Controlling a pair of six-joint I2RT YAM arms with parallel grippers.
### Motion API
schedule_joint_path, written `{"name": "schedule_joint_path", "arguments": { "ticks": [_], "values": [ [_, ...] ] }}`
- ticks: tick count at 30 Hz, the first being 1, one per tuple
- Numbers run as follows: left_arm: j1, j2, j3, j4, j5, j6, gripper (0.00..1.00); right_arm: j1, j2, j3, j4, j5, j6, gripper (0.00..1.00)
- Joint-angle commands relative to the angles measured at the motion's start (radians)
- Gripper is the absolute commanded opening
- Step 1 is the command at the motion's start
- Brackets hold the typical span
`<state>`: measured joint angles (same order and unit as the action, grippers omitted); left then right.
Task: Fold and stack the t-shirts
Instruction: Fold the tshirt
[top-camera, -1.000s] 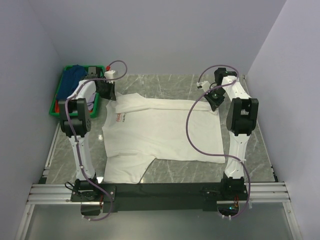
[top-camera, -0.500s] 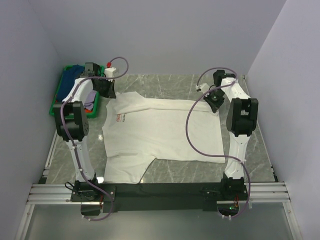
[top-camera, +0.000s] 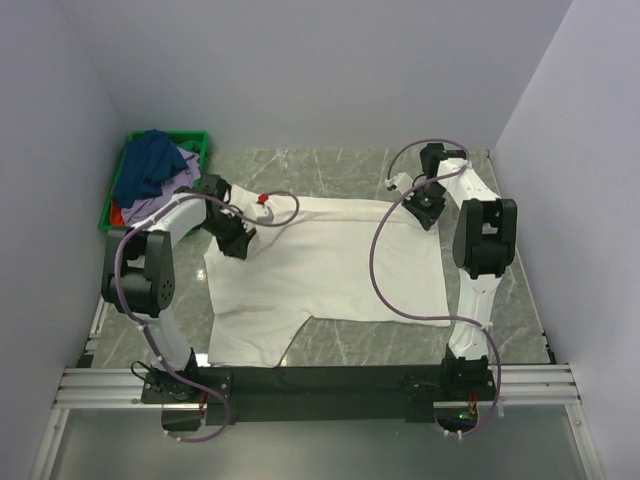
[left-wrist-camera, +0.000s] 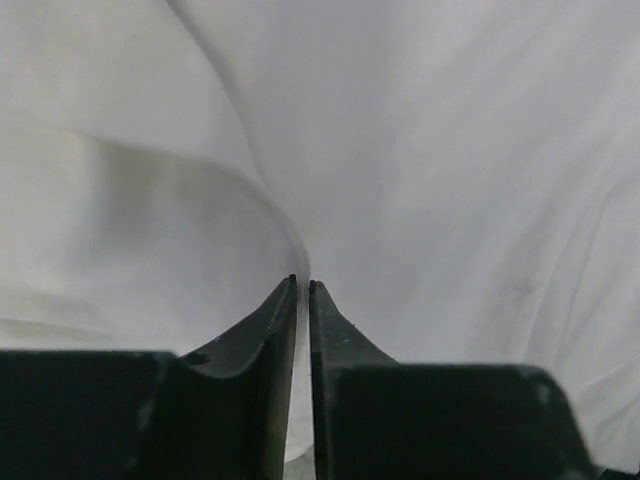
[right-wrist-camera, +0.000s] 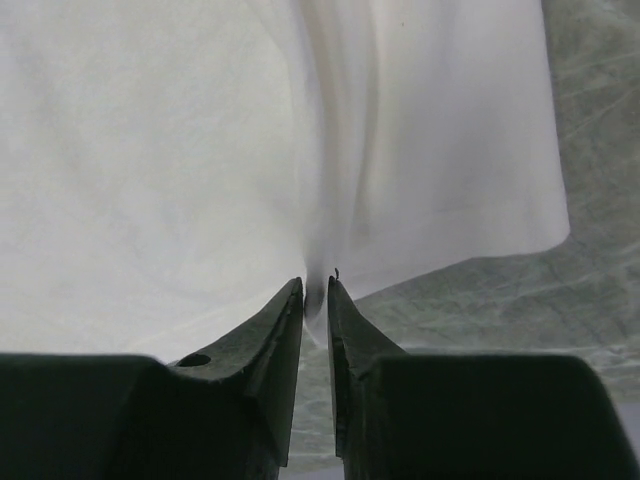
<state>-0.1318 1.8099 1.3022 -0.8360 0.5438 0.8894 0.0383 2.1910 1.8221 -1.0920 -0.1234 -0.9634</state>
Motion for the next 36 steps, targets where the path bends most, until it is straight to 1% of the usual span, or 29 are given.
{"name": "schedule_joint_path", "arguments": {
  "ticks": [1,2,4,5,7,8,10,11,12,13,14,15,17,18,20,24,28,31,34,35,36],
  "values": [
    [0.014,-0.081,-0.067,0.041,-0.068,0.147,0.18,-0.009,-0.096,-0.029,-0.016,0.010,-0.035,0.22],
    [0.015,-0.090,-0.072,0.041,-0.073,0.158,0.23,-0.014,-0.102,-0.043,-0.014,0.016,-0.040,0.21],
    [0.023,-0.096,-0.060,0.043,-0.064,0.157,0.29,-0.023,-0.109,-0.043,-0.019,0.018,-0.040,0.20],
    [0.026,-0.095,-0.047,0.043,-0.056,0.139,0.34,-0.029,-0.106,-0.026,-0.023,0.016,-0.037,0.20],
    [0.027,-0.080,0.017,0.051,-0.021,0.090,0.38,-0.034,-0.094,0.005,-0.035,-0.004,-0.012,0.20],
    [0.029,-0.048,0.082,0.052,0.017,0.018,0.41,-0.032,-0.086,0.043,-0.039,-0.013,0.000,0.21],
    [0.027,-0.005,0.153,0.078,0.044,-0.070,0.48,-0.032,-0.050,0.087,-0.055,-0.036,0.049,0.22],
    [0.026,0.046,0.187,0.093,0.050,-0.186,0.53,-0.034,-0.036,0.132,-0.063,-0.042,0.066,0.21],
    [0.024,0.074,0.256,0.101,0.068,-0.231,0.54,-0.034,-0.007,0.153,-0.086,-0.065,0.095,0.22],
    [0.023,0.101,0.288,0.106,0.068,-0.275,0.54,-0.034,0.009,0.173,-0.095,-0.074,0.109,0.23],
    [0.023,0.156,0.346,0.116,0.070,-0.353,0.54,-0.032,0.019,0.196,-0.103,-0.084,0.120,0.23],
    [0.023,0.181,0.368,0.120,0.076,-0.384,0.54,-0.032,0.035,0.203,-0.108,-0.090,0.126,0.24],
    [0.021,0.239,0.409,0.129,0.071,-0.446,0.54,-0.034,0.041,0.189,-0.100,-0.090,0.138,0.29],
    [0.021,0.255,0.419,0.133,0.064,-0.463,0.53,-0.034,0.044,0.178,-0.080,-0.084,0.143,0.32],
    [0.021,0.293,0.437,0.149,0.062,-0.501,0.54,-0.034,0.044,0.146,-0.065,-0.064,0.143,0.33],
    [0.017,0.342,0.465,0.143,0.074,-0.538,0.53,-0.034,0.047,0.108,-0.039,-0.044,0.138,0.34],
    [0.008,0.361,0.453,0.146,0.073,-0.544,0.52,-0.028,0.041,0.063,0.001,-0.027,0.135,0.33],
    [0.001,0.367,0.447,0.143,0.088,-0.549,0.48,-0.023,0.055,0.071,0.003,-0.012,0.134,0.32],
    [-0.011,0.367,0.451,0.126,0.133,-0.544,0.39,-0.021,0.061,0.071,0.004,0.001,0.127,0.32],
    [-0.012,0.365,0.447,0.124,0.139,-0.543,0.33,-0.021,0.059,0.069,0.007,0.004,0.124,0.32],
    [-0.020,0.364,0.444,0.123,0.152,-0.544,0.30,-0.021,0.059,0.068,0.014,0.008,0.121,0.32]
  ]
}}
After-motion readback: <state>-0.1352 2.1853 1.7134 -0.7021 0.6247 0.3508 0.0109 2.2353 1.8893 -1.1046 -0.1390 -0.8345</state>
